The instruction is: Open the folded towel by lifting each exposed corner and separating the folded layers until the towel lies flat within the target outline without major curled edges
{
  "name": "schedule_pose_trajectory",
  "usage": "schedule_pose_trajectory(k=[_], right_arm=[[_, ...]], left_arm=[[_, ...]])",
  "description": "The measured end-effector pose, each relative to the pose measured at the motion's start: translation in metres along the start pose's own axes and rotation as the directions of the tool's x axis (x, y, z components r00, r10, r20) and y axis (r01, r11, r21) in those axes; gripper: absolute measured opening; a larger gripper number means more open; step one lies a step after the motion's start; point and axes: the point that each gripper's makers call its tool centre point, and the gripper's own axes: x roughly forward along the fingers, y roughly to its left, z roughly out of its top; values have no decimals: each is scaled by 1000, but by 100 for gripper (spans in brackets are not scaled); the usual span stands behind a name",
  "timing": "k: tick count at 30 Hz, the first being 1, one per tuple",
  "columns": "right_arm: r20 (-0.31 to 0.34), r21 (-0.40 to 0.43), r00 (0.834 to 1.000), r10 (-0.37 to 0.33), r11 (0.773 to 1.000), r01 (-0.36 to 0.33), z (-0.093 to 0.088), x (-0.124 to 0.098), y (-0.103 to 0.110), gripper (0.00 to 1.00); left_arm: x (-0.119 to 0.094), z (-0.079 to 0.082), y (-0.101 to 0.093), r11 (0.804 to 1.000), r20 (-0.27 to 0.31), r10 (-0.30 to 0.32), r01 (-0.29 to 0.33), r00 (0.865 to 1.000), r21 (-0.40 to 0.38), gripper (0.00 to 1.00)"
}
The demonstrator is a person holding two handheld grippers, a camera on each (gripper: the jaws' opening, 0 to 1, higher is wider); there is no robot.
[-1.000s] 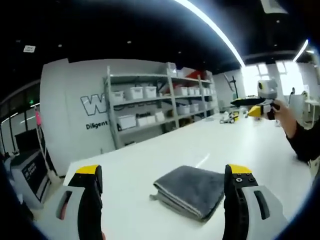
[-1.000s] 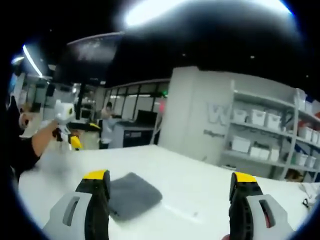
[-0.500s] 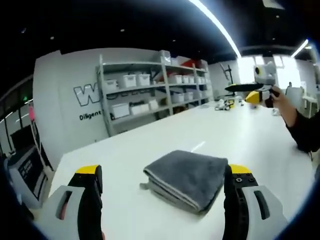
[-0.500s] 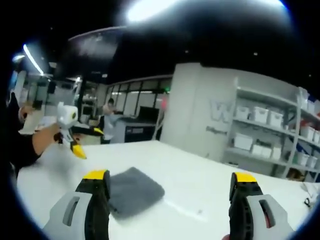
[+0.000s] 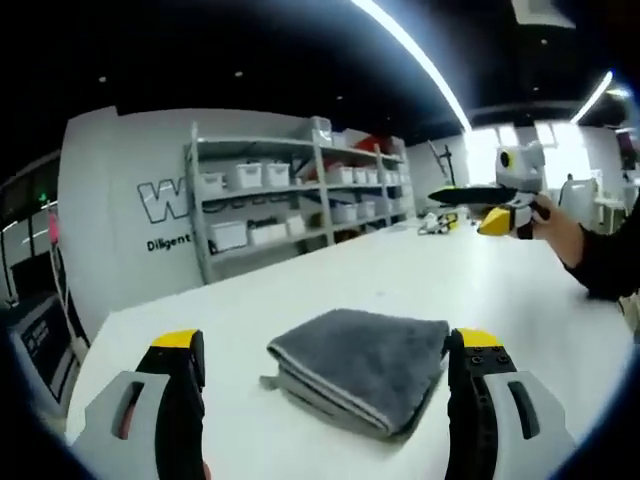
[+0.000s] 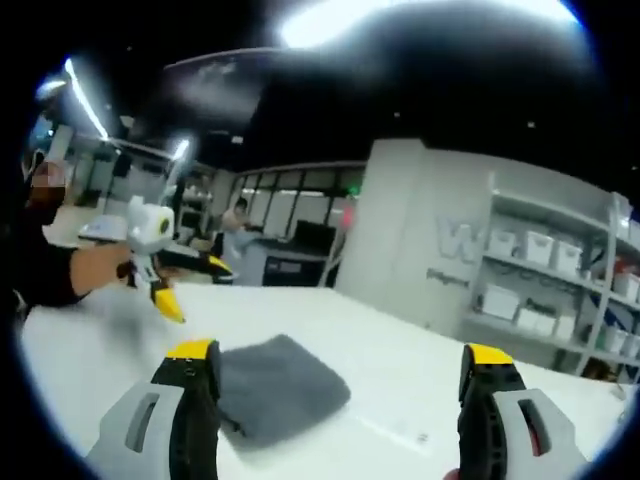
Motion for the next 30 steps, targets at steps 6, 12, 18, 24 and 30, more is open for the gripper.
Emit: schedule_pose_trajectory(k=[6, 12, 18, 24, 30], right_arm=[[-57, -10, 995, 86, 996, -87, -28, 9, 20, 100], [-147, 50, 974, 173, 985, -168, -74, 25, 49, 100], [-190, 62, 965, 178, 984, -169, -93, 27, 49, 100], [-216, 86, 958, 191, 981, -177, -103, 30, 56, 100], [-242, 78, 952, 187, 982, -173, -115, 32, 62, 87]], left_arm=[[1, -41, -18, 998, -142, -52, 58, 988, 40, 100], [2, -68, -36, 996, -213, -80, 86, 974, 23, 100], [2, -82, -40, 995, -269, -56, 75, 962, 63, 99], [3, -93, -43, 996, -313, -66, 81, 948, 37, 93], [6, -97, -36, 998, -327, -65, 70, 943, 1, 88]])
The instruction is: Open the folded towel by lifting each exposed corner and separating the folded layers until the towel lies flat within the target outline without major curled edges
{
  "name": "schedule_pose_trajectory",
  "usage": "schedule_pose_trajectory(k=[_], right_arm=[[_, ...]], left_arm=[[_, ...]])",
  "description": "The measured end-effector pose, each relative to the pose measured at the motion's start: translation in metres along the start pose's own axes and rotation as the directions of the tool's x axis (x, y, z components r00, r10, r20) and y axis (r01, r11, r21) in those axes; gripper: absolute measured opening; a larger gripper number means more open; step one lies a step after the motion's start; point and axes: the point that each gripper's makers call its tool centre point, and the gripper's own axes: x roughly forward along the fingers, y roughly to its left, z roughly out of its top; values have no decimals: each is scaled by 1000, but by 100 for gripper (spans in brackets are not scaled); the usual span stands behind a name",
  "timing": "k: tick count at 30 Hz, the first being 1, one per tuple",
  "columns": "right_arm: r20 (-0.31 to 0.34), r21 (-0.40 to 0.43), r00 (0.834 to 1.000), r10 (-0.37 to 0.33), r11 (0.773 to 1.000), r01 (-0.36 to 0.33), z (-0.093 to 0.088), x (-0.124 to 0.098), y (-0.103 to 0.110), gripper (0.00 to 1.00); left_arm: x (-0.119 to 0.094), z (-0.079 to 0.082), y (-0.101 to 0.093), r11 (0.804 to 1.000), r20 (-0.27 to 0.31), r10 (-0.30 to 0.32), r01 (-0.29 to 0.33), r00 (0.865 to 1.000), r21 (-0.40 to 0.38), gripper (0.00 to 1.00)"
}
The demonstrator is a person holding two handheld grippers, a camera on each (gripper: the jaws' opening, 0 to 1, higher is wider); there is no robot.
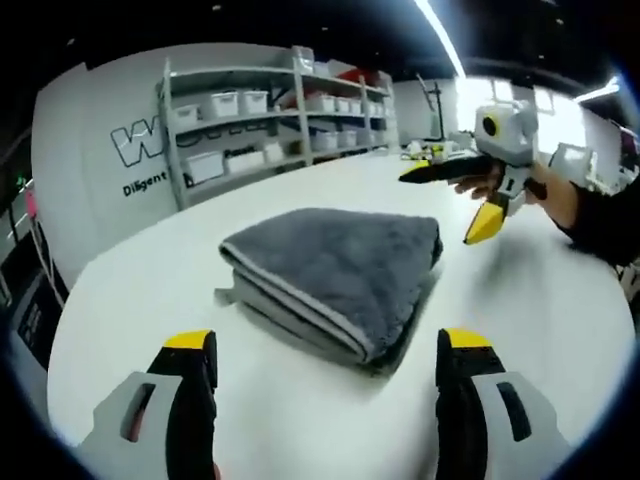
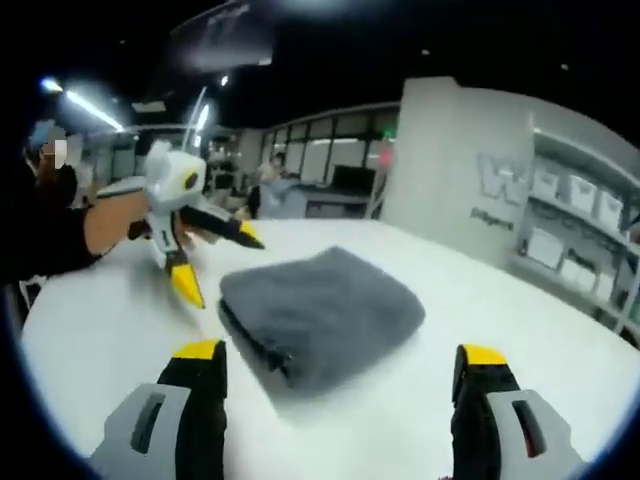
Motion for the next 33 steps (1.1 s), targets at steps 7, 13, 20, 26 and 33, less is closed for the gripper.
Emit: schedule_pose_trajectory(k=[7, 13, 20, 26, 33], right_arm=[[-55, 64, 998, 9, 998, -6, -16, 7, 4, 73], [-73, 133, 997, 17, 991, -7, -28, 12, 6, 60], [-47, 125, 999, 15, 992, -9, -22, 13, 11, 48], [-68, 117, 997, 41, 993, -33, -32, 19, 23, 41], [-52, 154, 996, 73, 986, -65, -31, 21, 30, 28]], left_arm=[[6, -4, 2, 1000, -11, -8, 8, 1000, -18, 81], [10, -11, 3, 999, -28, -11, 10, 1000, -47, 71], [12, -9, 0, 998, -17, -22, 21, 1000, -62, 64], [14, -10, -4, 997, -27, -24, 22, 999, -73, 57], [16, -7, -4, 995, -7, -18, 17, 1000, -97, 46]])
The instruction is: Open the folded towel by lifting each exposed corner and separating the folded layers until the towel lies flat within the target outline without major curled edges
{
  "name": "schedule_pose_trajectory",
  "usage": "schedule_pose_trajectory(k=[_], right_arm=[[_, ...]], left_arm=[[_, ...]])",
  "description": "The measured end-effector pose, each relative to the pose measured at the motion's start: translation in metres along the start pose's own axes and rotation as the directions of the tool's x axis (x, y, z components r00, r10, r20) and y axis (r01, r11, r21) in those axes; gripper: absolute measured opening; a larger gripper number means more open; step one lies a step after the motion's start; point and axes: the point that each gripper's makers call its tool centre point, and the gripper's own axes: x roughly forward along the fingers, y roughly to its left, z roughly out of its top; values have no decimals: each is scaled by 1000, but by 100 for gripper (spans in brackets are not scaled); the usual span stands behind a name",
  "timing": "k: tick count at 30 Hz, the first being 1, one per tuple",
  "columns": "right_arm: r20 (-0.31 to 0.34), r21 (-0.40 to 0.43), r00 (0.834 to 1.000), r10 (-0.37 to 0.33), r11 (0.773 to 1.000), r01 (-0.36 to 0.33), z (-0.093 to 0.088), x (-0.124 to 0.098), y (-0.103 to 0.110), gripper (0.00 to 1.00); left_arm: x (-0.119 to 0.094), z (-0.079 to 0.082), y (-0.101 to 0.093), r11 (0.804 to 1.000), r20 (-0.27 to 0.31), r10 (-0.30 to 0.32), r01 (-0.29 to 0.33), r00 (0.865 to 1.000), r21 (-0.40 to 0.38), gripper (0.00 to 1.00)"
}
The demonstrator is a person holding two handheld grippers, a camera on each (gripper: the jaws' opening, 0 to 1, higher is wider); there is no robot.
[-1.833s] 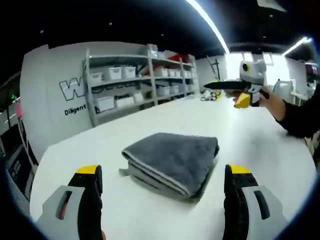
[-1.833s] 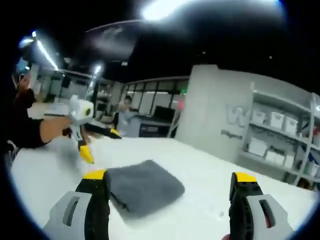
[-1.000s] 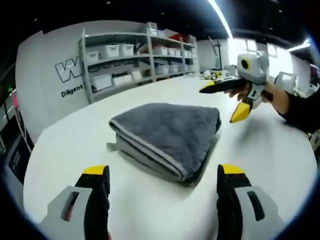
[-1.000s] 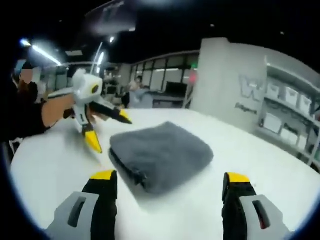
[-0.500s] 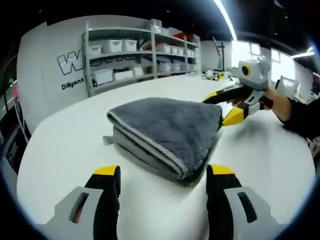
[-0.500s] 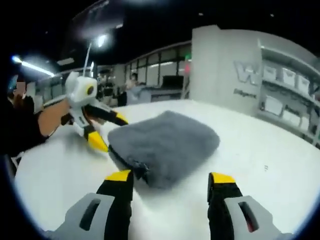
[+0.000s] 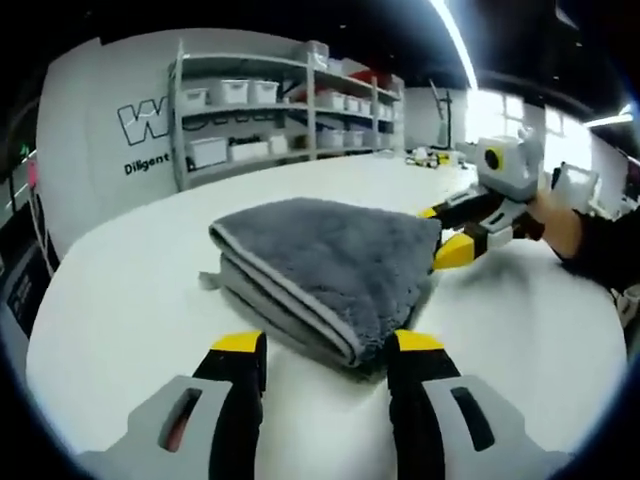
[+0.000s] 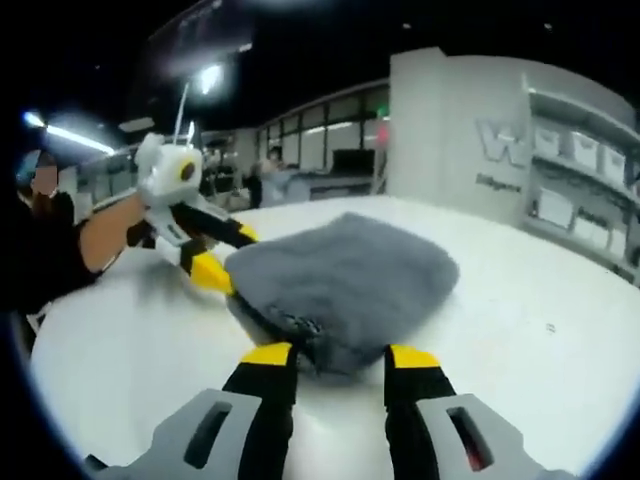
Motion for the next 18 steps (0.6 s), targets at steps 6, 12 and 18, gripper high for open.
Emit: schedule_pose_trajectory(k=[6, 12, 18], right_arm=[[5, 15, 1000, 14, 1000, -14, 0, 1, 2, 22], [2, 40, 1000, 18, 999, -18, -1, 1, 2, 18], [-3, 62, 1000, 23, 998, -22, -1, -1, 2, 18]], left_arm=[[4, -6, -5, 1000, -19, -23, 23, 1000, -14, 39], [5, -7, -9, 999, -18, -28, 27, 999, -31, 34], [5, -6, -12, 998, -16, -45, 45, 999, -50, 30]])
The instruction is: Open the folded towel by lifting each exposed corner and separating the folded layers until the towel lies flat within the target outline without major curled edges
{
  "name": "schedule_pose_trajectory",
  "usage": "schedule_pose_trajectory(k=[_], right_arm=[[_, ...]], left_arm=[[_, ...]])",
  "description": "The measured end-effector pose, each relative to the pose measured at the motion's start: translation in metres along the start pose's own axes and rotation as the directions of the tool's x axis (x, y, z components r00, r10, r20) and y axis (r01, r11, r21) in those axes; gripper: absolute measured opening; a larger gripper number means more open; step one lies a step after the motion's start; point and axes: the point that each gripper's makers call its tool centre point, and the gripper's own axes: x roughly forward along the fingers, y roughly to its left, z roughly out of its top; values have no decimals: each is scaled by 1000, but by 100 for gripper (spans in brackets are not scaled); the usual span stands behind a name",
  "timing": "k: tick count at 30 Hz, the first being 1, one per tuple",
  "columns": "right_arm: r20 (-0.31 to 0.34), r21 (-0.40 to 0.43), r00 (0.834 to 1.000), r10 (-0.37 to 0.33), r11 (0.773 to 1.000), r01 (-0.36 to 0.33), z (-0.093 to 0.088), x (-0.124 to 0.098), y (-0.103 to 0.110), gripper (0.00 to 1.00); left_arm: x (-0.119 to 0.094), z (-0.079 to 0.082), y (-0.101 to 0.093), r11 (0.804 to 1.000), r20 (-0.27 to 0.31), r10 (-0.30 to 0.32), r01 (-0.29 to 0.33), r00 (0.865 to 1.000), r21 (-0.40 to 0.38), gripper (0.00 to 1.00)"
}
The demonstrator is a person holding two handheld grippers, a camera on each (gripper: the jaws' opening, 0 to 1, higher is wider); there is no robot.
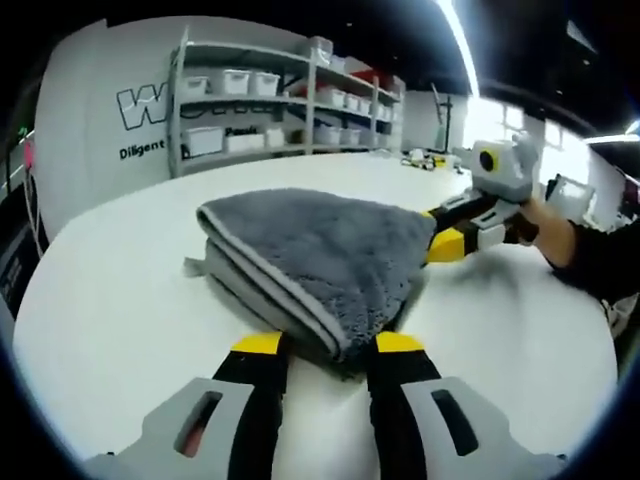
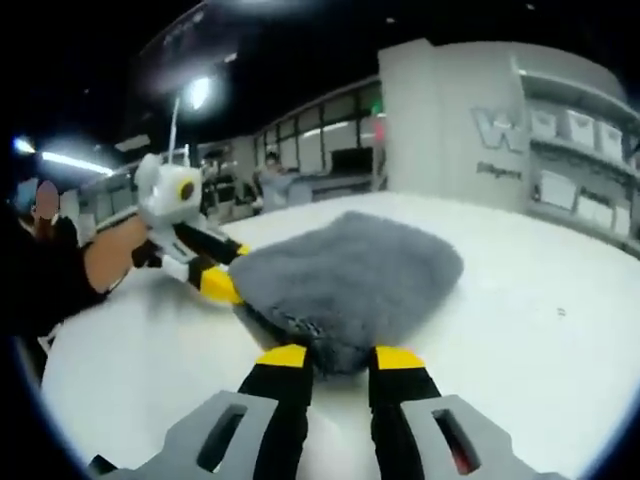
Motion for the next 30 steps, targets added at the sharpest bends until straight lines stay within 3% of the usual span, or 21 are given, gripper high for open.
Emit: schedule_pose_trajectory(k=[30], right_arm=[[-40, -73, 999, -14, 997, 11, 1, -5, -4, 7]], left_arm=[[-1, 0, -6, 999, -6, -41, 41, 999, -9, 9]])
